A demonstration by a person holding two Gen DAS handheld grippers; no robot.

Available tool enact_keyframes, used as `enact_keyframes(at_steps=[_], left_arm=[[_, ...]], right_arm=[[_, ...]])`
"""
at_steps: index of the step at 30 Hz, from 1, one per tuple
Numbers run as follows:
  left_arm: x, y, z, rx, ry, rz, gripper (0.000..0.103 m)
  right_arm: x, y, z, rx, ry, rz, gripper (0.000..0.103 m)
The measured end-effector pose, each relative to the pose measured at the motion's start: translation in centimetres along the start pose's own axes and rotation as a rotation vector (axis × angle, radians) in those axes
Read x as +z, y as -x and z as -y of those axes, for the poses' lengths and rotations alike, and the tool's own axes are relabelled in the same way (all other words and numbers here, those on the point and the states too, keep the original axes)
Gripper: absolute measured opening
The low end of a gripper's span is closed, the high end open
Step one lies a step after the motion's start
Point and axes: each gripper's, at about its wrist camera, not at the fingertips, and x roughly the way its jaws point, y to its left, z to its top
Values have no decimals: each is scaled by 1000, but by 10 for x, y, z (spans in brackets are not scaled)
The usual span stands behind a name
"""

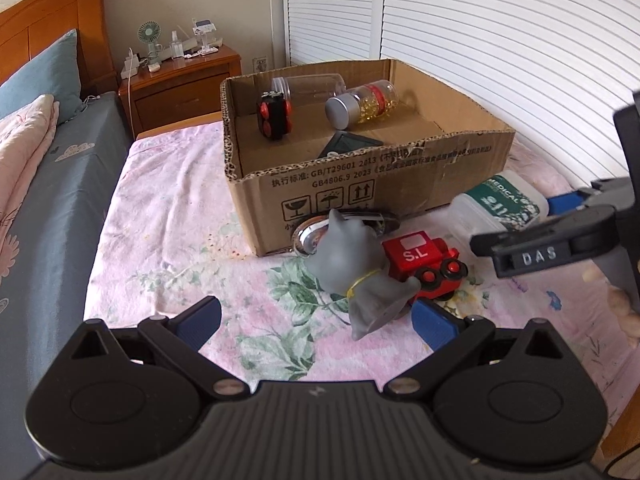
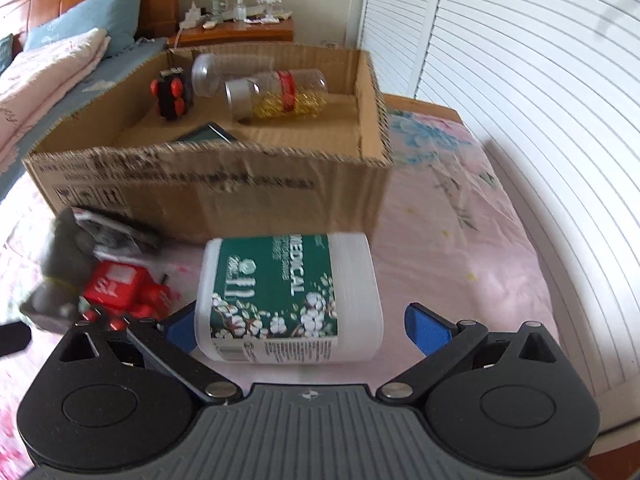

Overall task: Organize rigid objects
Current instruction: 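Move right tool to the white MEDICAL tub and grasp it, then grasp the grey toy figure with left tool while right holds the tub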

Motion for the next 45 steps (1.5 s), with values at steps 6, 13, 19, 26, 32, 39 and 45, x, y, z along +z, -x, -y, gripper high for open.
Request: enact_keyframes(at_steps=[6,13,19,26,32,39,45], left_arm=[[9,-15,6,2,-4,5,101],[10,-21,-3,-46,48,1,102],[2,-10,-21,-16,77,4,102],[-11,0,-54,141,125,9,102],[-16,13,-62,145,137,23,102],[-16,5,-39,42,112,15,102],[-18,-16,-26,57,70,-28,102]], right_arm=[[-9,-4,11,41,-34,-2,103],[-11,-3,12,44,-30,18,103],[-11,-3,11,44,-30,18,103],[-11,-3,11,44,-30,18,103],[-11,-3,11,41,-35,21,103],[-12,-3,10,38,-31,26,103],[-13,-2,10,42,-25,30,103]])
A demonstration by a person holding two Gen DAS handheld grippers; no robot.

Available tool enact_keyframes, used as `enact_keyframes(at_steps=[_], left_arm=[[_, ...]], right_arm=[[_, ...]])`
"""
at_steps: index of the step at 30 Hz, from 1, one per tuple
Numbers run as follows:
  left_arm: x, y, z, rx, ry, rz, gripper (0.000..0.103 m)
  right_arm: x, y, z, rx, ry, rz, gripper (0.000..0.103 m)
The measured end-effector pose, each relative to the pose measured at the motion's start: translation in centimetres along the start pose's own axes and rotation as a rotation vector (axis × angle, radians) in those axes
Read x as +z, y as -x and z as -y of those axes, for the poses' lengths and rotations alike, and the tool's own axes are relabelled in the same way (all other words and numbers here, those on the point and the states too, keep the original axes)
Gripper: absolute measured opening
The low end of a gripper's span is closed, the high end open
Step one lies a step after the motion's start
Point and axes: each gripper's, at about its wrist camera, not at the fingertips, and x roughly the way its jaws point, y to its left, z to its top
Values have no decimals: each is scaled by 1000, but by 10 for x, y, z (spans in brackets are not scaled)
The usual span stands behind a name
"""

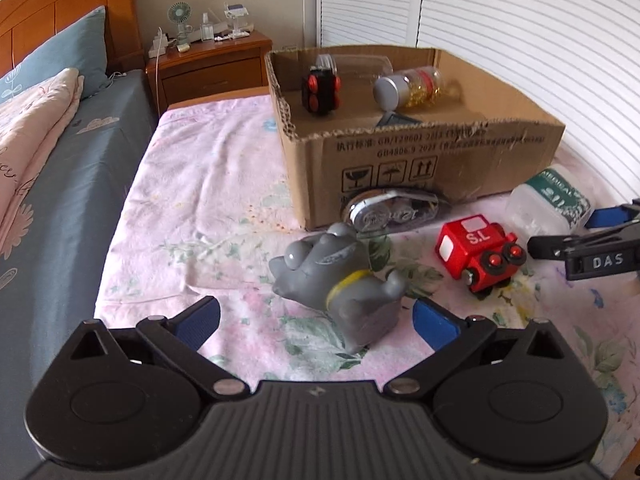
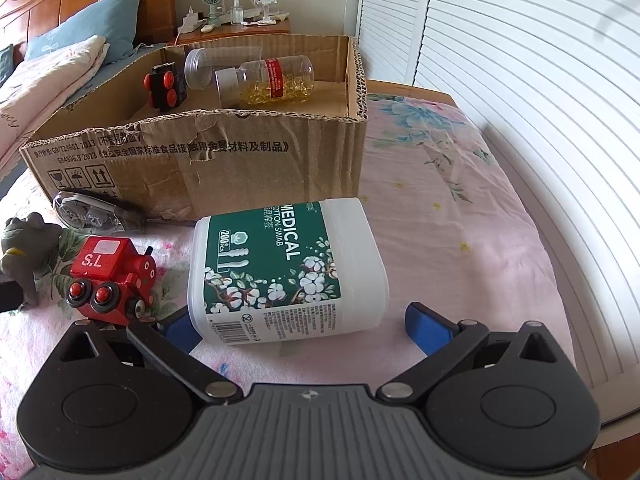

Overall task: Organize rigid objects
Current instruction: 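Grasp the grey toy figure with left tool while right holds the tub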

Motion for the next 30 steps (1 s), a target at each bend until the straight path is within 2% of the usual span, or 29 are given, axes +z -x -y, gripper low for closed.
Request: enact_keyframes(at_steps=[2,8,12,15,18,20,23,30], left_arm=[[-2,-4,-3,21,1,-21,102],[-8,-2,-17,3,49,-59,103],[-4,1,-11,27,48,-72,102],[0,1,-2,9,45,-55,101],[4,-4,5,9,49,-48,97],[6,-8,8,2,58,-48,80],[9,-12,7,11,78,-37,68],[15,-15,11,-21,87,-26,59]], right_arm=[[-1,0,0,1,2,2,103],[-2,1,1,9,12,5,103],[-3,1,1,11,14,13,103],[-3,1,1,11,15,12,103],[-3,1,1,13,16,14,103],[-4,2,1,16,20,15,103],[-4,2,1,21,25,16,103],[-2,2,3,35,38,8,103]])
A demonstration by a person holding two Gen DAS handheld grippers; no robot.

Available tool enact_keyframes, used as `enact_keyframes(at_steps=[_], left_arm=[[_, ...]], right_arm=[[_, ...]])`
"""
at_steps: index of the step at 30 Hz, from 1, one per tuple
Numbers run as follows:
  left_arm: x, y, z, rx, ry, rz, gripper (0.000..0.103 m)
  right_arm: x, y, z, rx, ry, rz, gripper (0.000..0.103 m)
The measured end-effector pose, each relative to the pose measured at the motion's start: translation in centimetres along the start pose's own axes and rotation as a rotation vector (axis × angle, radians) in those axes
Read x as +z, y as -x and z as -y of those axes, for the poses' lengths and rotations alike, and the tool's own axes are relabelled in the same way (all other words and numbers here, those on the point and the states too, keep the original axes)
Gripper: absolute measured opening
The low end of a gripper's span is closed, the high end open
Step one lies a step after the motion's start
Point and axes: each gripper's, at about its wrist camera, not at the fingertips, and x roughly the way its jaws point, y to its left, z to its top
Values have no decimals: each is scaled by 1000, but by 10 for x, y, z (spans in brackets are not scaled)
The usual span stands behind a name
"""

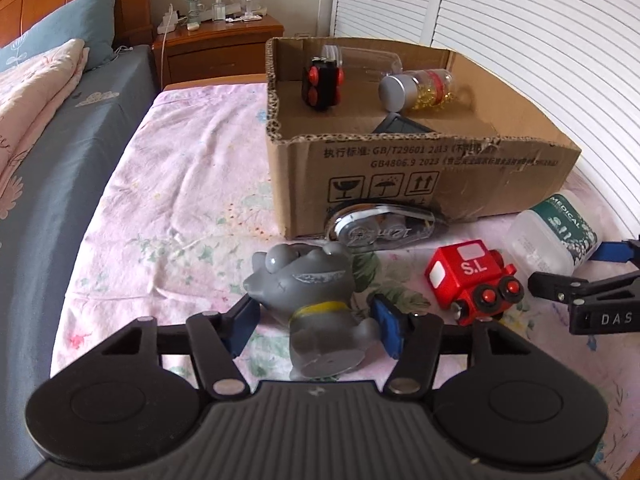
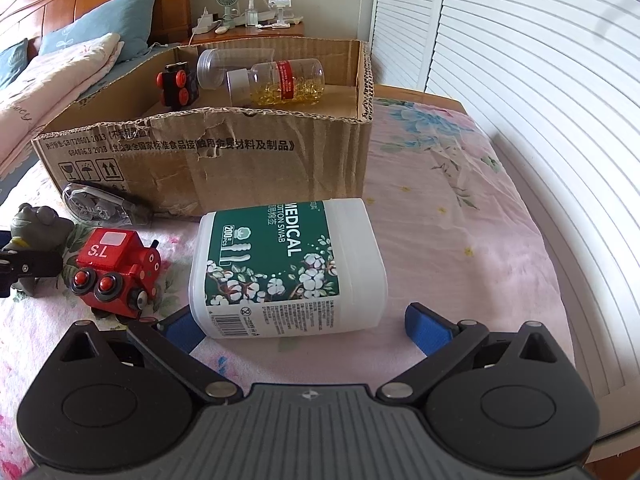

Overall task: Organize rigid objects
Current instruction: 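Grasp the grey toy figure with left tool while right holds the tub, then carry both over the box and open both tools to drop them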

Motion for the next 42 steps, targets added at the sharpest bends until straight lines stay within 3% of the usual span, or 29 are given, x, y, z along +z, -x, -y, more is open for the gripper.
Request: enact_keyframes(at_steps=[7,13,19,24,42], left_arm=[[2,-3,6,-10,-75,26,57],[3,-6,6,5,-60,24,53],[4,-7,5,9,-43,18,52],[7,-3,2,-6,-58,7,51],[8,34,-4,-94,-137,1,50]], right_arm=[[11,6,1,63,30,-7,103],[25,4,-12,56,124,-17,103],[36,-10,-18,22,186,-75,89],[36,-5,-13,42,192,-92,87],[49,53,-11,133,210,-8,87]])
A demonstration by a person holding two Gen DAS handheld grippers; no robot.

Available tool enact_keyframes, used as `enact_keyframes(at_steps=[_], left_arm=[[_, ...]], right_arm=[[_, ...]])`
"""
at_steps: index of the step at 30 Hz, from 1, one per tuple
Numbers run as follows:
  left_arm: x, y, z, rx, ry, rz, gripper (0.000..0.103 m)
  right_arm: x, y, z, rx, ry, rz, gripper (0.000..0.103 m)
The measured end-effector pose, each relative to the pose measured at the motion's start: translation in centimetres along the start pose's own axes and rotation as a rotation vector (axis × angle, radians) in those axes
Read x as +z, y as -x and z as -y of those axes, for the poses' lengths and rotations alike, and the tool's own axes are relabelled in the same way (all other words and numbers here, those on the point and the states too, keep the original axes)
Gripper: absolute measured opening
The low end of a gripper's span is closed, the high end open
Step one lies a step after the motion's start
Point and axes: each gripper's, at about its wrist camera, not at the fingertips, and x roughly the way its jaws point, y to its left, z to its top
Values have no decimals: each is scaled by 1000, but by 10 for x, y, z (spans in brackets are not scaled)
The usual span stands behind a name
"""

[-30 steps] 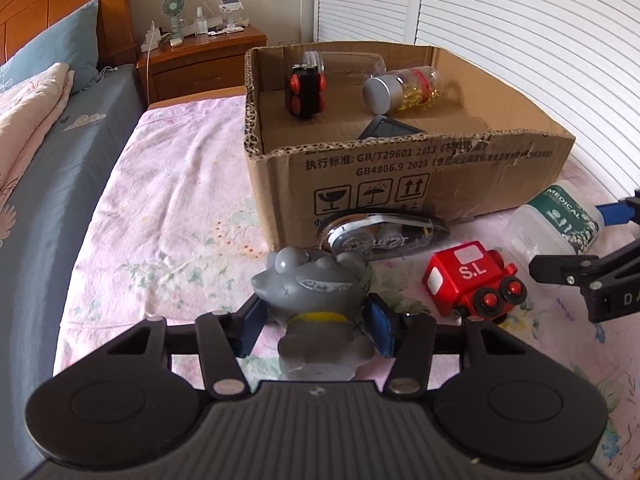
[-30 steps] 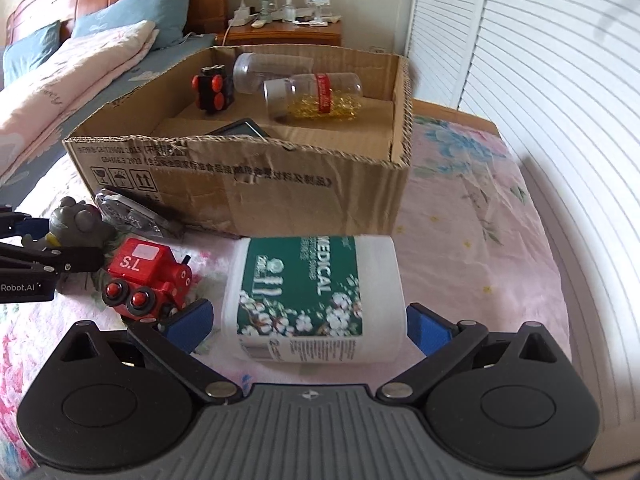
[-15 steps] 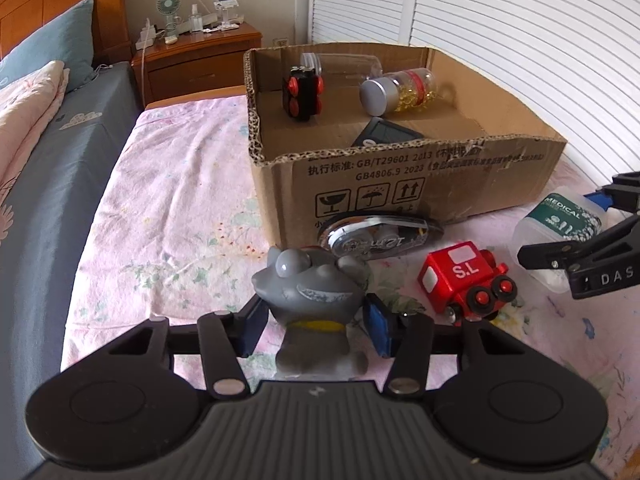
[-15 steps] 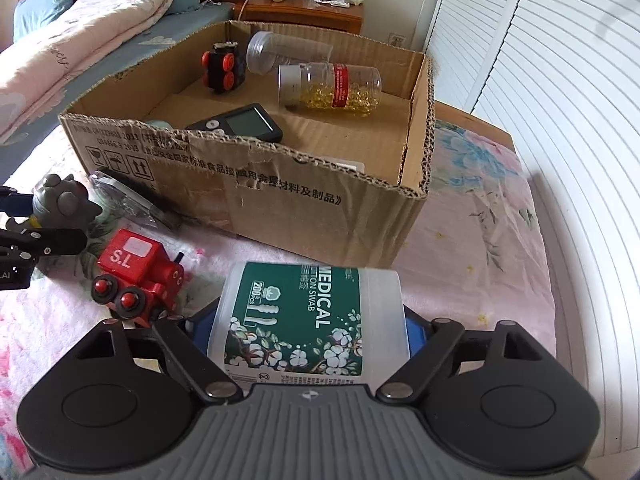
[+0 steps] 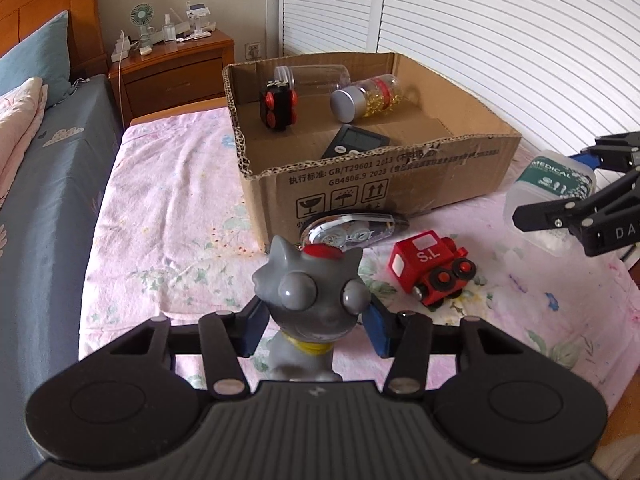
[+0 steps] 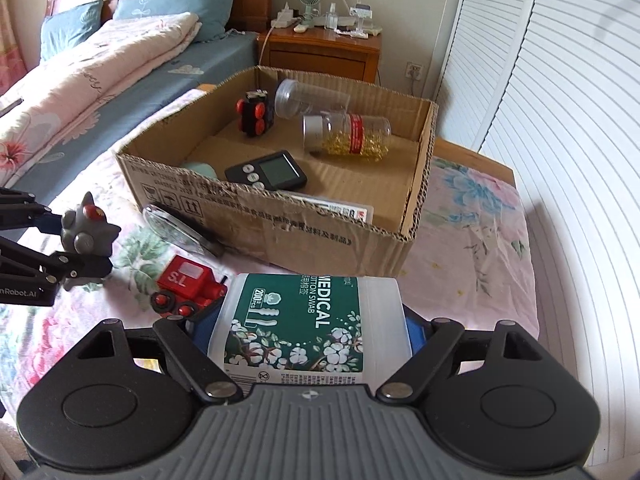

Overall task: Organize rigid objects
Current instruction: 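Carry both over the box and open both tools to drop them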

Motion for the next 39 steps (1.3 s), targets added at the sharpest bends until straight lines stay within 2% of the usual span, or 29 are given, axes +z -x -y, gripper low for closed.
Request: enact_keyframes(at_steps=[8,18,24,28,39], left_arm=[[16,30,2,-35,-41,38,50],[74,53,4,-61,-109,149,50],[110,30,3,-37,-134,169,50],[125,4,-4,-36,-124,138,50],[131,-49,-24,-20,-72,38,50]], right_arm=[[15,23,-3,5,23,69,87],[43,37,0,-4,51,141,87],[60,34,6,-12,42,158,87],[66,30,11,-13,28,160,87],[75,18,12,-10,20,149,87]])
